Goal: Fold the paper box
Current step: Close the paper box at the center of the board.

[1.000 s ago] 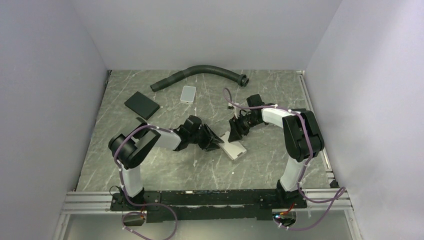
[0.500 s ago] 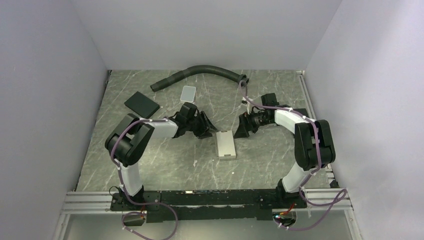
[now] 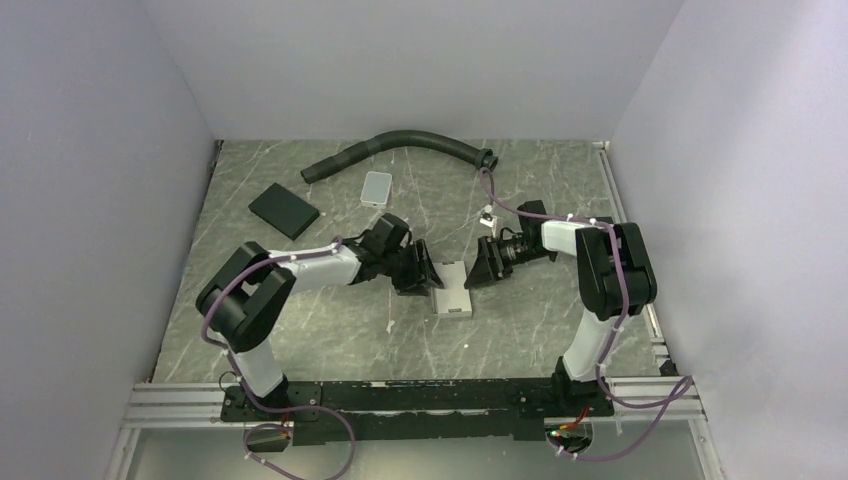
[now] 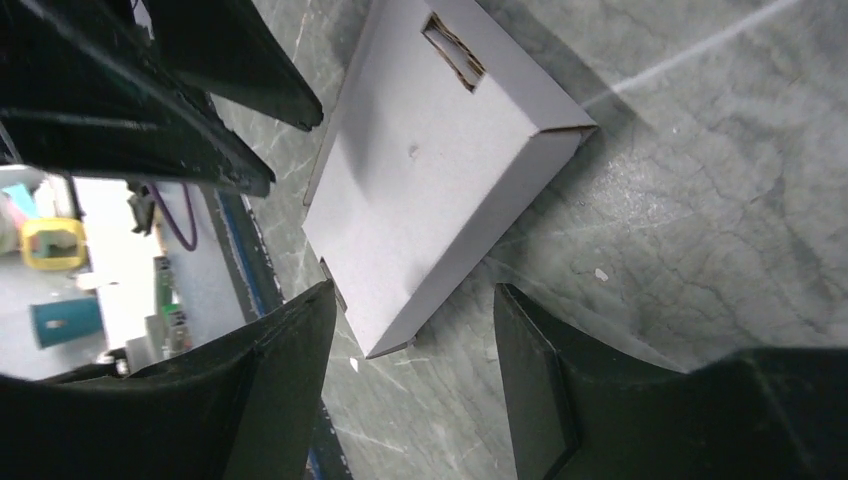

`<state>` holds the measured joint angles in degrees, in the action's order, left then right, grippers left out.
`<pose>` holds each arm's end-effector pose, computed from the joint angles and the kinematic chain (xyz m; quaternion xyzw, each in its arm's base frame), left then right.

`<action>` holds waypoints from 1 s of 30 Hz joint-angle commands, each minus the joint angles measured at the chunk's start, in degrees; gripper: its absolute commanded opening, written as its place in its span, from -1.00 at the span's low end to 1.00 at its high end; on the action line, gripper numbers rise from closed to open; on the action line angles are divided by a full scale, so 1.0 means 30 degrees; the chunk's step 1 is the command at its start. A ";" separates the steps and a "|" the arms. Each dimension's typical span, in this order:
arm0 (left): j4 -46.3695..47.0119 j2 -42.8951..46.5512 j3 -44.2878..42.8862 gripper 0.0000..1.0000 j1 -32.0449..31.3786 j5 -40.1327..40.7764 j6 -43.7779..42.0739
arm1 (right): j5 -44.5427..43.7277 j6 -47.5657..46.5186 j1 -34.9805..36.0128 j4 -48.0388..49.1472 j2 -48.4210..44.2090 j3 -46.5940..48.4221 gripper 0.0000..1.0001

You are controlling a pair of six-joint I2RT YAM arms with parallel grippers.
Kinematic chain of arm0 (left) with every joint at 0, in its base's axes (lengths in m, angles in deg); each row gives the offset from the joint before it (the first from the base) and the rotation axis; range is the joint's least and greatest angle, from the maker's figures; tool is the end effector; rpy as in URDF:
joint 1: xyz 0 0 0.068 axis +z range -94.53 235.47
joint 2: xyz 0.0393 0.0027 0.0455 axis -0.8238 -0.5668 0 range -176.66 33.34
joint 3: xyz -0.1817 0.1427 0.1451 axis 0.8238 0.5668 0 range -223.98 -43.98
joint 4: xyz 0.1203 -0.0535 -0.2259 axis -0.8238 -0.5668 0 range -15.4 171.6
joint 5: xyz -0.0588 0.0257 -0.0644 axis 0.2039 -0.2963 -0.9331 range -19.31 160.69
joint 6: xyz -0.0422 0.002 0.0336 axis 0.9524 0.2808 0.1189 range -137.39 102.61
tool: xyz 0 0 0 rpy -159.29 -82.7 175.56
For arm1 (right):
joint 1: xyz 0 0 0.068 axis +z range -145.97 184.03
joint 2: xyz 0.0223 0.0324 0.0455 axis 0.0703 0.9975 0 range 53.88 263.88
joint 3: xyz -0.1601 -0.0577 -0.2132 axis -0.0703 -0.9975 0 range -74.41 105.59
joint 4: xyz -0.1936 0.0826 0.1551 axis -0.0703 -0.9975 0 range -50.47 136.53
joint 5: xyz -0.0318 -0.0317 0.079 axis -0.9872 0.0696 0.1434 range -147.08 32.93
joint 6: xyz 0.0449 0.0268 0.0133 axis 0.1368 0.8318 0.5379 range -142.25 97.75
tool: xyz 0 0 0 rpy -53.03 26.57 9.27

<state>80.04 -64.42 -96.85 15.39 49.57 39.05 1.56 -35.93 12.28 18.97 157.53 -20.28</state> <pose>0.2561 -0.2322 0.1668 -0.0626 0.9133 -0.3854 0.1157 0.3001 0.0742 0.1325 -0.2189 0.8401 0.4814 0.1210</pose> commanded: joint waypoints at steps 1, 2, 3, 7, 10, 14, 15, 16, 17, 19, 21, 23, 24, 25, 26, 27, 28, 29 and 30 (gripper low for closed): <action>-0.3019 -0.1324 -0.1953 0.12 -0.0456 0.0816 0.0357 | 0.0919 0.1064 0.0112 0.0298 0.0899 0.0206 0.23; -0.2965 -0.1452 -0.2060 0.10 -0.0530 0.0767 0.0387 | 0.0812 0.1198 0.0164 0.0368 0.0989 0.0209 0.22; -0.2797 -0.1523 -0.2065 0.08 -0.0580 0.0720 0.0489 | 0.0678 0.1350 0.0225 0.0424 0.1033 0.0249 0.22; -0.3296 -0.2133 -0.3149 -0.06 -0.0949 0.0577 0.0243 | 0.0498 0.2018 0.0607 0.0874 0.1364 0.0259 0.14; -0.3229 -0.2785 -0.3738 -0.24 -0.1158 -0.0010 0.0149 | 0.0575 0.2662 0.0913 0.1370 0.1622 0.0180 -0.10; -0.3251 -0.3502 -0.4363 -0.46 -0.1412 -0.0434 -0.0089 | 0.0973 0.3185 0.1309 0.1889 0.1932 0.0091 -0.41; -0.3276 -0.3636 -0.4529 -0.51 -0.1500 -0.0485 -0.0174 | 0.1141 0.3368 0.1368 0.2035 0.1971 0.0066 -0.46; -0.3422 -0.3748 -0.4722 -0.56 -0.1558 -0.0502 -0.0269 | 0.1330 0.3639 0.1394 0.2273 0.1980 0.0023 -0.50; -0.3418 -0.3912 -0.4911 -0.63 -0.1631 -0.0607 -0.0343 | 0.1552 0.3974 0.1408 0.2596 0.1966 -0.0034 -0.54; -0.3411 -0.4161 -0.5239 -0.72 -0.1707 -0.0733 -0.0475 | 0.1672 0.4486 0.1528 0.3115 0.1926 -0.0083 -0.56; -0.3684 -0.4318 -0.5570 -0.74 -0.1783 -0.0598 -0.0665 | 0.1667 0.4528 0.1733 0.3294 0.1894 -0.0124 -0.56; -0.3481 -0.4285 -0.5589 -0.74 -0.1788 -0.0518 -0.0667 | 0.1661 0.5169 0.1814 0.3613 0.1908 -0.0260 -0.56; -0.3095 -0.4232 -0.5463 -0.74 -0.1788 -0.0568 -0.0551 | 0.1773 0.5494 0.1805 0.3906 0.1961 -0.0370 -0.55; -0.2722 -0.4218 -0.5290 -0.74 -0.1788 -0.0733 -0.0401 | 0.1852 0.5700 0.1785 0.4100 0.2026 -0.0427 -0.54; -0.2408 -0.4260 -0.5169 -0.74 -0.1763 -0.0819 -0.0276 | 0.1862 0.5857 0.1790 0.4263 0.2100 -0.0460 -0.52; -0.2130 -0.4331 -0.5044 -0.73 -0.1737 -0.0917 -0.0209 | 0.1794 0.5906 0.1791 0.4353 0.2124 -0.0464 -0.48; -0.1773 -0.4439 -0.4875 -0.72 -0.1694 -0.1036 -0.0149 | 0.1646 0.5890 0.1791 0.4376 0.2138 -0.0439 -0.43; -0.1322 -0.4493 -0.4619 -0.71 -0.1597 -0.1171 -0.0065 | 0.1466 0.5822 0.1791 0.4371 0.2114 -0.0436 -0.40; -0.0936 -0.4558 -0.4389 -0.71 -0.1523 -0.1240 -0.0028 | 0.1389 0.5825 0.1761 0.4393 0.2078 -0.0458 -0.37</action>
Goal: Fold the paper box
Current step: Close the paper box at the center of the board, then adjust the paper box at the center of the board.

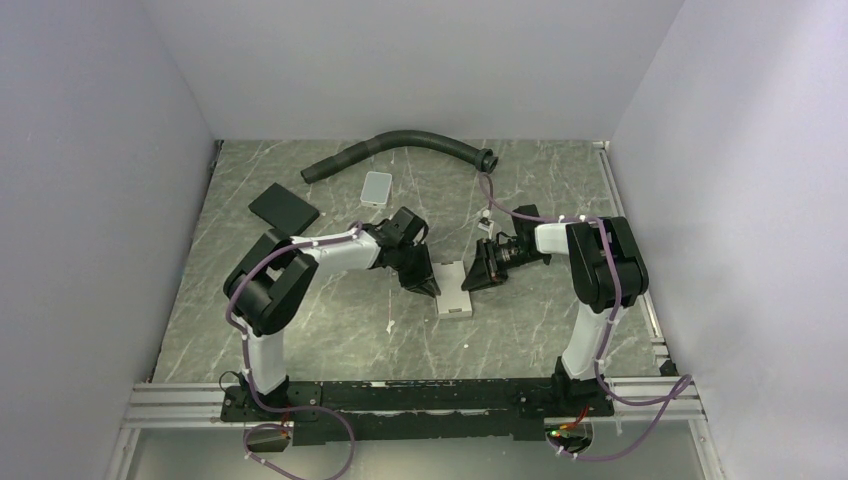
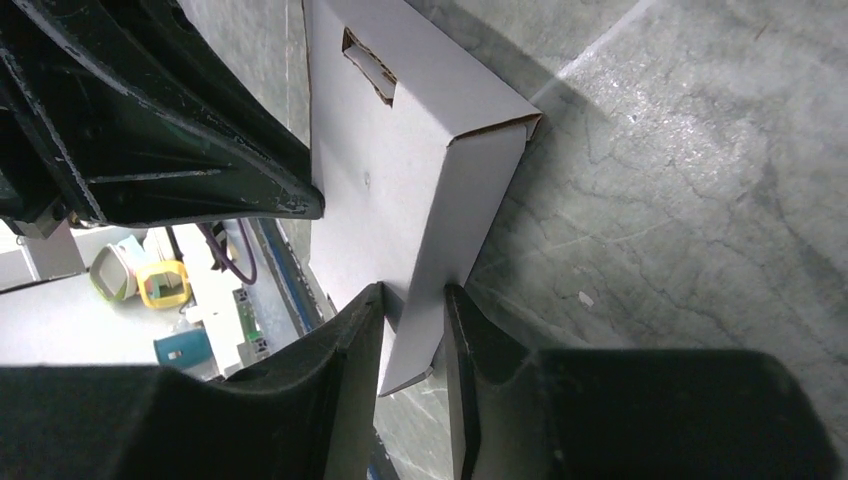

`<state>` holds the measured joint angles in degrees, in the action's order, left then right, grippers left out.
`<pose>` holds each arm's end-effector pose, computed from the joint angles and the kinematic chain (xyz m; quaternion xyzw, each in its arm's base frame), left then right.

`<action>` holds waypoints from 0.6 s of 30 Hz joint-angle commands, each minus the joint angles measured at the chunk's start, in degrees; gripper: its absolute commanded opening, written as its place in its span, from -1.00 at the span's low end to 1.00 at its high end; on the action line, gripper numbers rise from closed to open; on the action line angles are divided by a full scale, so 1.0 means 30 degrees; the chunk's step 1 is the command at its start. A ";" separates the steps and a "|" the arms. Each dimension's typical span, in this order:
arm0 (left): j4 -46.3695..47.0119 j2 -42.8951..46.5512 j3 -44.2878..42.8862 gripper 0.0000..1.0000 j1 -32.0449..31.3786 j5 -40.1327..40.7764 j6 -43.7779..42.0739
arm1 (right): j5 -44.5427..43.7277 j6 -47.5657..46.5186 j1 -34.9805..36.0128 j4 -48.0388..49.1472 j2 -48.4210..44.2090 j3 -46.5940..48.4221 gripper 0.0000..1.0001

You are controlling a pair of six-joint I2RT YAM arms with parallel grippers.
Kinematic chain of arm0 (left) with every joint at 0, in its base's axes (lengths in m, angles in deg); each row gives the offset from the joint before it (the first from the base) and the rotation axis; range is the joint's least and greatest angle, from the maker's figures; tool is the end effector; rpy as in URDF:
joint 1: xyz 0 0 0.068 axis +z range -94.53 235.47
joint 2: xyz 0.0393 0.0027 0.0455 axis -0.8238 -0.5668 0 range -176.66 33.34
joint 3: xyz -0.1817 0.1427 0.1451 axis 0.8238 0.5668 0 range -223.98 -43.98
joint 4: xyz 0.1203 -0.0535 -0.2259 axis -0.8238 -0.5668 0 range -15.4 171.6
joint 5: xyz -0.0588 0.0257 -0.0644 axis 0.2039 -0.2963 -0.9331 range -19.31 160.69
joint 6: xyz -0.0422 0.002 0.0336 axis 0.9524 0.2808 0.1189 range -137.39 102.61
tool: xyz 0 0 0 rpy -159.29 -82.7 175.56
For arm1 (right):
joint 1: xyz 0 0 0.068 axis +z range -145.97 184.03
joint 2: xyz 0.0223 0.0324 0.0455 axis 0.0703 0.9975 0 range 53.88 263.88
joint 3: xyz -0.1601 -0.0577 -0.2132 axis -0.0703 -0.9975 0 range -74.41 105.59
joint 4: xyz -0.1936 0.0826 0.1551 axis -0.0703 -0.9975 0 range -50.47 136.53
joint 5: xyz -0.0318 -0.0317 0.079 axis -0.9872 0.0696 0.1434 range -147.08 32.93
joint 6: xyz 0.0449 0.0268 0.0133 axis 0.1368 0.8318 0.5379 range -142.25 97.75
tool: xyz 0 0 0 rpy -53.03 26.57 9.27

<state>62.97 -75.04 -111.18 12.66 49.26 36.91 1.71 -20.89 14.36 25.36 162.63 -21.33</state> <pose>0.2707 -0.2685 0.1551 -0.0468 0.9487 -0.3106 0.0347 0.3031 0.0862 0.1050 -0.1237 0.8585 0.4952 0.0496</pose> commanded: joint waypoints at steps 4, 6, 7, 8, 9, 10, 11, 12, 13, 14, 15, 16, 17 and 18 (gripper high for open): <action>0.6028 -0.0867 0.1098 -0.71 -0.0447 -0.1131 0.0445 | 0.1597 0.1030 0.1067 0.2567 0.0229 -0.0159 -0.33; 0.6632 -0.0751 0.1210 -0.72 -0.0445 -0.0982 0.0233 | 0.1985 0.0980 0.1028 0.2507 0.0106 -0.0088 -0.23; 0.6648 -0.0714 0.1261 -0.72 -0.0374 -0.0885 0.0172 | 0.2215 0.0808 0.0976 0.2250 -0.0002 0.0064 -0.15; 0.6610 -0.0691 0.1316 -0.73 -0.0291 -0.0796 0.0091 | 0.2332 0.0644 0.0827 0.2065 -0.0195 0.0215 -0.06; 0.6609 -0.0699 0.1457 -0.73 -0.0182 -0.0697 0.0041 | 0.2317 0.0601 0.0658 0.2085 -0.0465 0.0259 0.03; 0.6729 -0.0722 0.1658 -0.73 -0.0087 -0.0688 0.0049 | 0.2043 0.0603 0.0436 0.2176 -0.0875 0.0203 0.10; 0.6891 -0.0742 0.1881 -0.73 0.0034 -0.0673 0.0098 | 0.1838 0.0611 0.0214 0.2216 -0.1110 0.0112 0.16; 0.7098 -0.0797 0.2136 -0.74 0.0119 -0.0707 0.0195 | 0.1659 0.0601 -0.0045 0.2159 -0.1220 0.0078 0.19; 0.7406 -0.0877 0.2391 -0.74 0.0221 -0.0807 0.0317 | 0.1442 0.0552 -0.0293 0.2031 -0.1197 0.0085 0.20; 0.7686 -0.0902 0.2639 -0.74 0.0282 -0.0863 0.0424 | 0.1214 0.0432 -0.0496 0.1843 -0.1106 0.0111 0.20; 0.7864 -0.0934 0.2806 -0.74 0.0318 -0.0856 0.0489 | 0.0969 0.0329 -0.0672 0.1673 -0.1007 0.0133 0.20; 0.7952 -0.0920 0.2936 -0.75 0.0363 -0.0807 0.0523 | 0.0770 0.0236 -0.0800 0.1535 -0.0918 0.0147 0.20; 0.8040 -0.0893 0.3062 -0.75 0.0402 -0.0772 0.0571 | 0.0566 0.0107 -0.0875 0.1396 -0.0892 0.0163 0.20; 0.8256 -0.0853 0.3214 -0.75 0.0454 -0.0807 0.0650 | 0.0372 -0.0132 -0.0892 0.1189 -0.0925 0.0238 0.21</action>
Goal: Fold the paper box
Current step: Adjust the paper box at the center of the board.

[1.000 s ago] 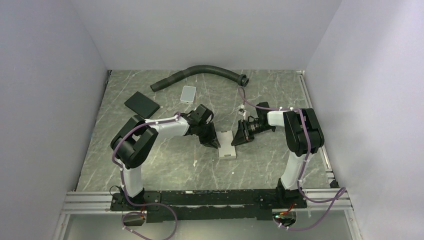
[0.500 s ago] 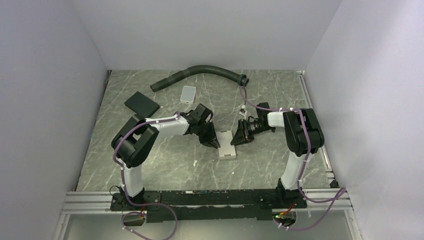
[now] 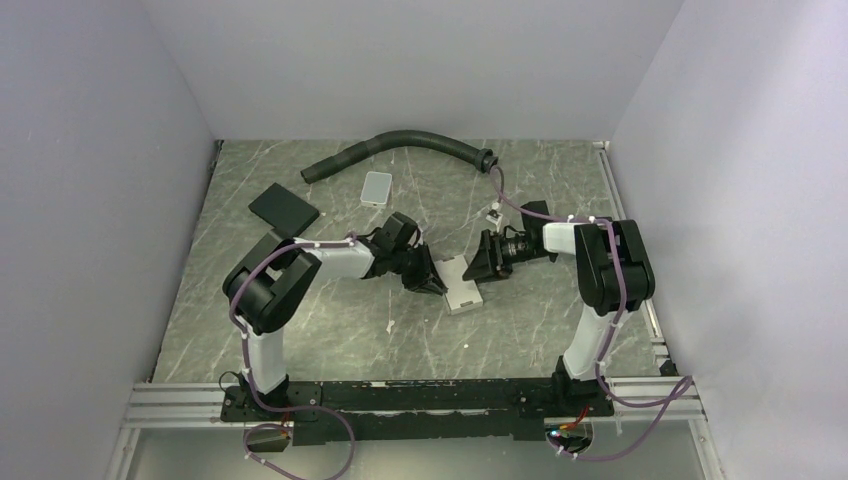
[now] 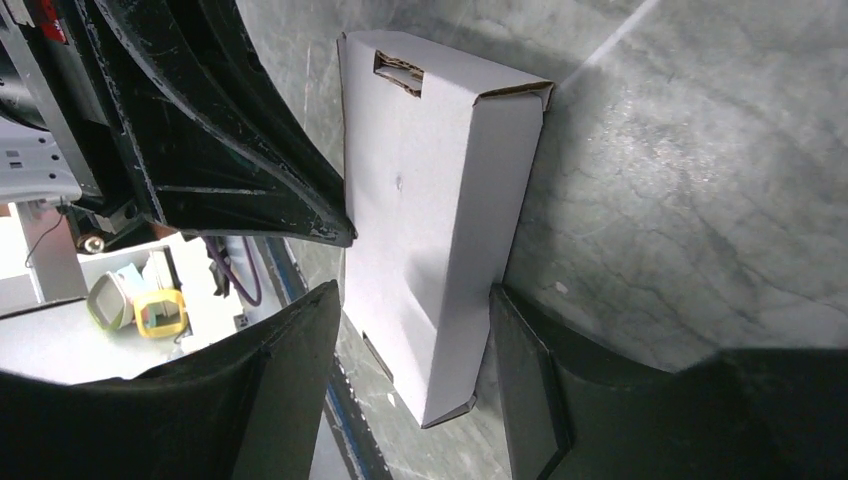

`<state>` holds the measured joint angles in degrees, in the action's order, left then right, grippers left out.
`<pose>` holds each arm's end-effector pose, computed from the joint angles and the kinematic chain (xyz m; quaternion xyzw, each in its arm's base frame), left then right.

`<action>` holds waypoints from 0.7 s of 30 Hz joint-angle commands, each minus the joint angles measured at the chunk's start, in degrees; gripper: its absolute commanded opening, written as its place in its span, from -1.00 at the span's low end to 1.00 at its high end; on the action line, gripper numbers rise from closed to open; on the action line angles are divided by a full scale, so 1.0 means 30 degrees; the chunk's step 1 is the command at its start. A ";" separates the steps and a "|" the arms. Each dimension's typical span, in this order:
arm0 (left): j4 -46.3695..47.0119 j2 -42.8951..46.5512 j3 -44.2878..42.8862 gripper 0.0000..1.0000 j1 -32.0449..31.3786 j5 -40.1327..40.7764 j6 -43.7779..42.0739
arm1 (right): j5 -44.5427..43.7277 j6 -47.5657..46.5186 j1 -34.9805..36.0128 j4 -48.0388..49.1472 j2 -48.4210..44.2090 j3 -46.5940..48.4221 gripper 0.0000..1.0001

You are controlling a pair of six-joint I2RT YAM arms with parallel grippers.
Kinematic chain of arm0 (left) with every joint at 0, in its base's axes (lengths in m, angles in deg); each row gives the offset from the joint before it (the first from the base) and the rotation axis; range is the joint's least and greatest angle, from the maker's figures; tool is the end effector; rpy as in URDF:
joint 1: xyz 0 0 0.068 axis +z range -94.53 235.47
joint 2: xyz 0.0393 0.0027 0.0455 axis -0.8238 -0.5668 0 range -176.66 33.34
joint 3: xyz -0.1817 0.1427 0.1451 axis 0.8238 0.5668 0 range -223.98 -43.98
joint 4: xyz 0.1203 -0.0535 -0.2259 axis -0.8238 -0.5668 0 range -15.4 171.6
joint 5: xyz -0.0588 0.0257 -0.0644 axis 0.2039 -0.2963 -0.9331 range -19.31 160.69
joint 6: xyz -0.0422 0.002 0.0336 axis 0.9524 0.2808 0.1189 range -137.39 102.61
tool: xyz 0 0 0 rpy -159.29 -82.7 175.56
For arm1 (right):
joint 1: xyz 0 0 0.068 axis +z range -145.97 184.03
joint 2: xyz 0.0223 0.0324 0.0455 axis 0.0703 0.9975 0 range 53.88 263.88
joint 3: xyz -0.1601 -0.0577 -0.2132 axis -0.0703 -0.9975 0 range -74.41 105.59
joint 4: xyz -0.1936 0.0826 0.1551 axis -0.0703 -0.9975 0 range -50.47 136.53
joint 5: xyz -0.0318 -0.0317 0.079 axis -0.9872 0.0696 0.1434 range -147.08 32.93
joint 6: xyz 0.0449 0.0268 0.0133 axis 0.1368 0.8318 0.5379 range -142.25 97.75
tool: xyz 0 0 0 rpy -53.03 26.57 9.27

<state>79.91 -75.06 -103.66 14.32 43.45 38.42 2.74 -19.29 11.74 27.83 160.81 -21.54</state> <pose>0.2734 -0.2606 0.1379 -0.0376 0.9172 -0.3933 0.0522 0.3095 0.0730 0.1152 -0.1102 0.8532 0.5029 0.0835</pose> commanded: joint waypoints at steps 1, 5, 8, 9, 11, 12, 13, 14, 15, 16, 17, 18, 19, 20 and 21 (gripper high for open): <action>0.2790 -0.0752 0.0880 -0.75 -0.0049 0.1127 0.0263 | -0.0123 -0.0793 -0.0056 0.0270 -0.0446 0.0335 0.22; 0.3361 -0.0366 0.1554 -0.76 0.0194 0.1087 0.0479 | -0.1130 -0.1222 -0.0071 0.0412 -0.1387 0.0310 0.25; 0.3656 -0.0227 0.2048 -0.76 0.0350 0.0907 0.0541 | -0.1268 -0.1600 -0.0157 0.0134 -0.1720 0.0459 0.27; 0.3764 -0.0225 0.2205 -0.76 0.0376 0.0882 0.0554 | -0.1336 -0.1664 -0.0242 0.0051 -0.1836 0.0518 0.28; 0.4003 -0.0251 0.2429 -0.76 0.0456 0.0800 0.0607 | -0.1535 -0.1961 -0.0379 -0.0201 -0.2067 0.0647 0.29; 0.4144 -0.0246 0.2560 -0.76 0.0508 0.0744 0.0661 | -0.1612 -0.2006 -0.0460 -0.0237 -0.2184 0.0645 0.30; 0.4308 -0.0238 0.2690 -0.77 0.0551 0.0719 0.0720 | -0.1694 -0.2034 -0.0547 -0.0241 -0.2253 0.0611 0.33; 0.4449 -0.0252 0.2809 -0.77 0.0574 0.0708 0.0756 | -0.1763 -0.2077 -0.0613 -0.0282 -0.2271 0.0603 0.35; 0.4584 -0.0253 0.2901 -0.77 0.0614 0.0652 0.0801 | -0.1819 -0.2098 -0.0654 -0.0347 -0.2228 0.0580 0.36; 0.4678 -0.0239 0.2989 -0.77 0.0655 0.0638 0.0832 | -0.1852 -0.2100 -0.0692 -0.0383 -0.2120 0.0574 0.38; 0.4792 -0.0245 0.3062 -0.77 0.0694 0.0621 0.0862 | -0.1900 -0.2126 -0.0719 -0.0450 -0.1985 0.0558 0.39; 0.4850 -0.0238 0.3097 -0.77 0.0709 0.0575 0.0876 | -0.1917 -0.2093 -0.0685 -0.0433 -0.1774 0.0531 0.40; 0.4931 -0.0248 0.3149 -0.77 0.0715 0.0537 0.0878 | -0.1905 -0.2089 -0.0667 -0.0507 -0.1484 0.0542 0.41; 0.5018 -0.0238 0.3185 -0.77 0.0738 0.0502 0.0904 | -0.1826 -0.2092 -0.0683 -0.0568 -0.1221 0.0569 0.41; 0.5080 -0.0215 0.3255 -0.77 0.0737 0.0473 0.0907 | -0.1743 -0.2074 -0.0655 -0.0605 -0.0969 0.0573 0.41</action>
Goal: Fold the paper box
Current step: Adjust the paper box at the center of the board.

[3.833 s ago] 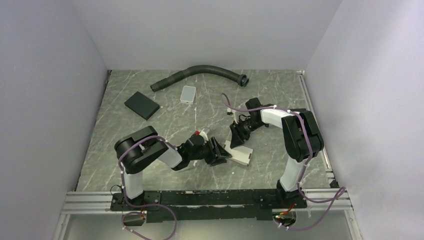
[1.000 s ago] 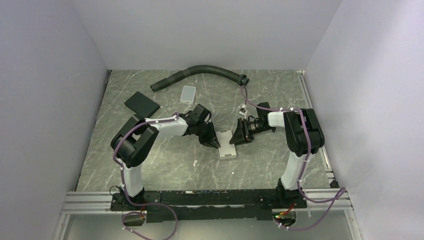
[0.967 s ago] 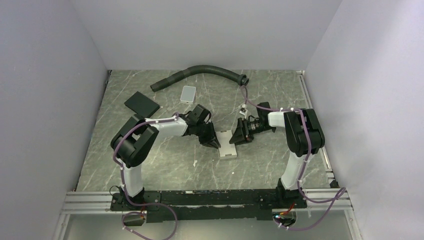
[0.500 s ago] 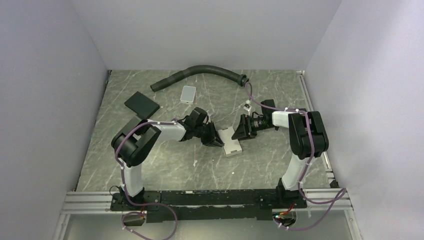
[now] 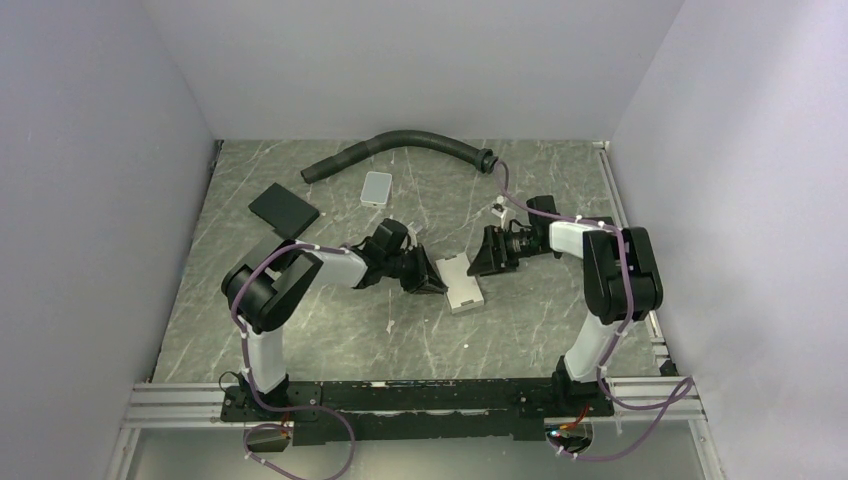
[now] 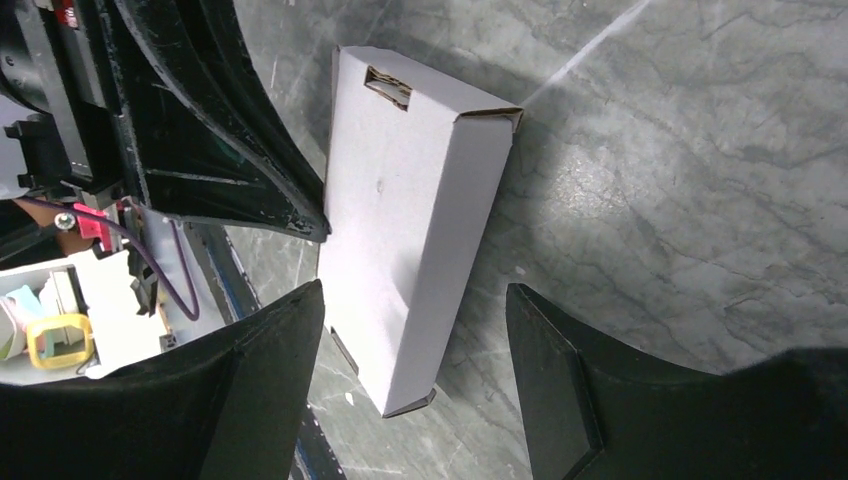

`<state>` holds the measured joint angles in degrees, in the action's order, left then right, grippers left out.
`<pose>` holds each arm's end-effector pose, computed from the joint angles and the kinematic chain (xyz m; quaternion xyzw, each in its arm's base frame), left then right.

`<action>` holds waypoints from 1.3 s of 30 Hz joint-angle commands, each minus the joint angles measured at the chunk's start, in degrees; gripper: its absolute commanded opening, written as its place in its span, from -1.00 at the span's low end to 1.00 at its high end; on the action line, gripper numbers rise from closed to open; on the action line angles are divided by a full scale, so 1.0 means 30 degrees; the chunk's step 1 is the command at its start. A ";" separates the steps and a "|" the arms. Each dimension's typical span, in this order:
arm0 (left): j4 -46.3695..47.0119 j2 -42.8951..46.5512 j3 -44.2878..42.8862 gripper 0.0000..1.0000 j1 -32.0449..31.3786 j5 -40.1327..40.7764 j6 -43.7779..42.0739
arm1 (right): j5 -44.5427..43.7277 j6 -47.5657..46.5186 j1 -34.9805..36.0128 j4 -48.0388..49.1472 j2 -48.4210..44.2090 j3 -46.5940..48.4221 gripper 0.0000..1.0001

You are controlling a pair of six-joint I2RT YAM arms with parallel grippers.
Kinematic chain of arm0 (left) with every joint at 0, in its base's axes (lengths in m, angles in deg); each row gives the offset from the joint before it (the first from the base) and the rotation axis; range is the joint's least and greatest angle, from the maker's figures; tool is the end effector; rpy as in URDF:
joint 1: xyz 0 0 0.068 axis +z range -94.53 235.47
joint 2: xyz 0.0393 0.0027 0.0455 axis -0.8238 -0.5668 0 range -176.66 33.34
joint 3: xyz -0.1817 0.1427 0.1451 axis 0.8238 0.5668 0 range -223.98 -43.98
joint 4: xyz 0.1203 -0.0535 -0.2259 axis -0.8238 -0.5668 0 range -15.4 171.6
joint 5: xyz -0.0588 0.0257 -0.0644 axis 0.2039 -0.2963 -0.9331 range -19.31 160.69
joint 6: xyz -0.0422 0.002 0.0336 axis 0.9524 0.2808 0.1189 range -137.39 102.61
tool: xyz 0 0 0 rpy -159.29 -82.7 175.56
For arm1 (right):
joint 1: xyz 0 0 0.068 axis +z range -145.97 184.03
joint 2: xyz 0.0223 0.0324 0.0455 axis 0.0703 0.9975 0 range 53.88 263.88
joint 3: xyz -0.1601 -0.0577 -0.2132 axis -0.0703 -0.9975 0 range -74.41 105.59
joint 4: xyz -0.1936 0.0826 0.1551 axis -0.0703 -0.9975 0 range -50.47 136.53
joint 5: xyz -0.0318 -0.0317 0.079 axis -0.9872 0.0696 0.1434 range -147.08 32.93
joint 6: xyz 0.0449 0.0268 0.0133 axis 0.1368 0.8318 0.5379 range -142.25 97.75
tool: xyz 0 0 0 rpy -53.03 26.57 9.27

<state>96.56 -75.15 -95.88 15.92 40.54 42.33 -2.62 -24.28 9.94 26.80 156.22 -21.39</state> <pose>0.2716 -0.2475 0.1227 -0.0494 0.8859 -0.4551 0.0753 0.3108 0.0613 0.1363 -0.1435 0.8665 0.4551 0.1463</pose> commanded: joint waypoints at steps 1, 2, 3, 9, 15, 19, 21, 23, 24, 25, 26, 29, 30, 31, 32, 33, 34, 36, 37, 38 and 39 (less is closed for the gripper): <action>-0.0387 -0.0146 0.0744 -0.77 0.0205 0.1438 -0.0356 | 0.0155 -0.0385 0.0001 -0.0278 0.0787 0.0544 0.42; -0.0285 -0.0119 0.0835 -0.77 0.0249 0.1437 -0.0318 | 0.0304 -0.0345 0.0085 -0.0265 0.0966 0.0550 0.42; -0.0114 -0.0061 0.0923 -0.77 0.0251 0.1397 -0.0262 | 0.0481 -0.0274 0.0183 -0.0204 0.1068 0.0551 0.41; 0.0744 -0.0015 0.1523 -0.77 0.0300 0.1240 0.0138 | 0.0336 0.0038 0.1278 -0.0227 0.1483 0.0874 0.37; 0.1950 0.0125 0.2425 -0.77 0.0424 0.1155 0.0658 | -0.0146 0.0494 0.1599 -0.0047 0.1246 0.1064 0.25; 0.2615 0.0156 0.2855 -0.76 0.0554 0.1007 0.0866 | -0.0967 0.0323 0.2255 0.0017 0.0517 0.1166 -0.04; 0.3250 0.0156 0.3087 -0.72 0.0633 0.0878 0.1053 | -0.1617 0.0178 0.2732 0.0077 0.0057 0.1214 -0.22; 0.4120 0.0134 0.3343 -0.66 0.0767 0.0626 0.1391 | -0.2307 0.0017 0.3206 0.0055 -0.0351 0.1348 -0.35; 0.4684 0.0088 0.3478 -0.64 0.0850 0.0475 0.1720 | -0.2699 -0.0119 0.3426 0.0007 -0.0539 0.1405 -0.40; 0.5260 0.0023 0.3608 -0.62 0.0923 0.0350 0.1974 | -0.3161 -0.0286 0.3684 -0.0050 -0.0720 0.1489 -0.44; 0.5885 -0.0051 0.3727 -0.59 0.1001 0.0195 0.2214 | -0.3682 -0.0545 0.3955 -0.0109 -0.0900 0.1551 -0.49; 0.7305 -0.0241 0.4077 -0.54 0.1219 -0.0135 0.2824 | -0.4966 -0.1040 0.4638 -0.0330 -0.1367 0.1745 -0.59; 0.7679 -0.0263 0.4199 -0.52 0.1266 -0.0191 0.2954 | -0.5338 -0.1185 0.4839 -0.0338 -0.1527 0.1752 -0.63; 0.7908 -0.0266 0.4291 -0.51 0.1308 -0.0290 0.3003 | -0.5722 -0.1356 0.5073 -0.0361 -0.1693 0.1752 -0.65; 0.8095 -0.0211 0.4394 -0.48 0.1357 -0.0346 0.3090 | -0.6183 -0.1506 0.5326 -0.0367 -0.1838 0.1738 -0.67; 0.8349 -0.0179 0.4521 -0.46 0.1411 -0.0390 0.3145 | -0.6604 -0.1671 0.5614 -0.0383 -0.2014 0.1703 -0.69; 0.8527 -0.0131 0.4676 -0.45 0.1454 -0.0477 0.3196 | -0.7110 -0.1919 0.6005 -0.0417 -0.2190 0.1695 -0.71; 0.8903 0.0058 0.5045 -0.42 0.1591 -0.0608 0.3303 | -0.8105 -0.2285 0.6536 -0.0297 -0.2575 0.1590 -0.72; 0.9113 0.0195 0.5261 -0.40 0.1656 -0.0653 0.3362 | -0.8591 -0.2483 0.6790 -0.0257 -0.2743 0.1524 -0.73; 0.9241 0.0377 0.5460 -0.38 0.1708 -0.0706 0.3380 | -0.9043 -0.2628 0.7027 -0.0197 -0.2900 0.1457 -0.74; 0.9254 0.0616 0.5690 -0.37 0.1766 -0.0753 0.3361 | -0.9301 -0.2745 0.7174 -0.0127 -0.3040 0.1371 -0.74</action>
<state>119.82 -75.04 -80.78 20.05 37.41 51.47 -21.50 -27.16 29.22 26.45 149.64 -17.22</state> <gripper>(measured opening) 0.302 0.392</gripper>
